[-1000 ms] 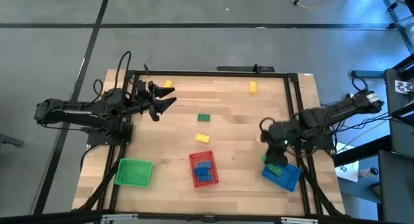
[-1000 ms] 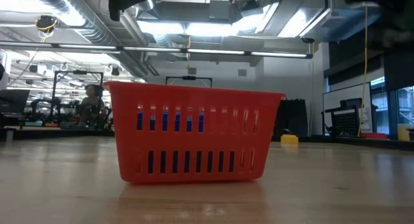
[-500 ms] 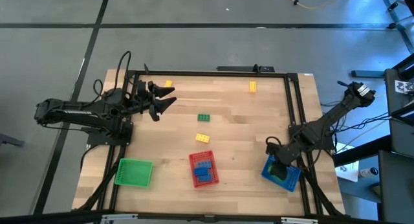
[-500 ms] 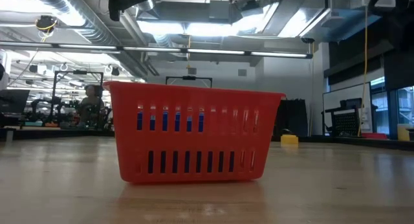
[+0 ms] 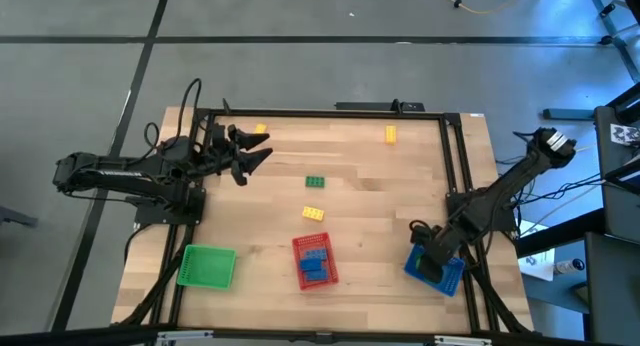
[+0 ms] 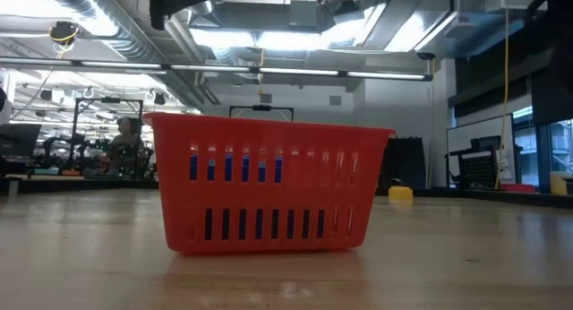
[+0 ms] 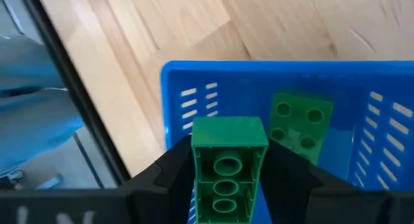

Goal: Sort & place blocks by color
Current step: Put the top green game piece into the blue bin

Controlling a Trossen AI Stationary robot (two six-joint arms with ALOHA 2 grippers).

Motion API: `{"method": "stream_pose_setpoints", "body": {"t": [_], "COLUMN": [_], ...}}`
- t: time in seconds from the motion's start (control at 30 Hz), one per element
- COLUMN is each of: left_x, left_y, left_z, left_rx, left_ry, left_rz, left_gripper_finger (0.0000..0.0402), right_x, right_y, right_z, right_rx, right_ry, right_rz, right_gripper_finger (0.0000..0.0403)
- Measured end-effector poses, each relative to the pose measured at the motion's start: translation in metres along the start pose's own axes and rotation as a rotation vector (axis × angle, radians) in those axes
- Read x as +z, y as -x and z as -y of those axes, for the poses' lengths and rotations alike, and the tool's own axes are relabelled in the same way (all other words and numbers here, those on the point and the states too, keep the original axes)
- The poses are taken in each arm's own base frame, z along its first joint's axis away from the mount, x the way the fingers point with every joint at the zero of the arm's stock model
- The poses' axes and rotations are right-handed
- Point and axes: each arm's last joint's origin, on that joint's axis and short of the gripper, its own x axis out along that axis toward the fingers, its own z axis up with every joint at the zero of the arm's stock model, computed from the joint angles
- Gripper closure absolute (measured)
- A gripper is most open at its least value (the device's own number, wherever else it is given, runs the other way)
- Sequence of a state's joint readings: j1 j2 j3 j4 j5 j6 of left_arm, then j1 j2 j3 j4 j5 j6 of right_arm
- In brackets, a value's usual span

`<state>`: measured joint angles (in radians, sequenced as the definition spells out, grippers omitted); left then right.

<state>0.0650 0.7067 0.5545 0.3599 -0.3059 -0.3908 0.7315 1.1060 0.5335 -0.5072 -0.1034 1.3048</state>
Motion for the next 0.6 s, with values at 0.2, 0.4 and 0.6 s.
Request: {"method": "stream_pose_setpoints", "body": {"t": [0.2, 0.4, 0.6], "left_x": [0.0001, 0.0002, 0.0001], "left_y": [0.0, 0.0, 0.0], "left_z": [0.0, 0.0001, 0.0], "left_rx": [0.0, 0.0, 0.0], "left_ry": [0.0, 0.0, 0.0], "left_rz": [0.001, 0.001, 0.001], "left_gripper_finger": [0.0127, 0.0127, 0.0127], "right_x": [0.0007, 0.0008, -0.0008], "right_y": [-0.0067, -0.0102, -0.0097], "right_z": [0.001, 0.0024, 0.0076], "right_rx": [-0.038, -0.065, -0.119], "right_ry": [0.003, 0.001, -0.006], "right_rz": [-0.002, -0.011, -0.03], "right_gripper_finger": [0.0256, 0.0256, 0.0256]}}
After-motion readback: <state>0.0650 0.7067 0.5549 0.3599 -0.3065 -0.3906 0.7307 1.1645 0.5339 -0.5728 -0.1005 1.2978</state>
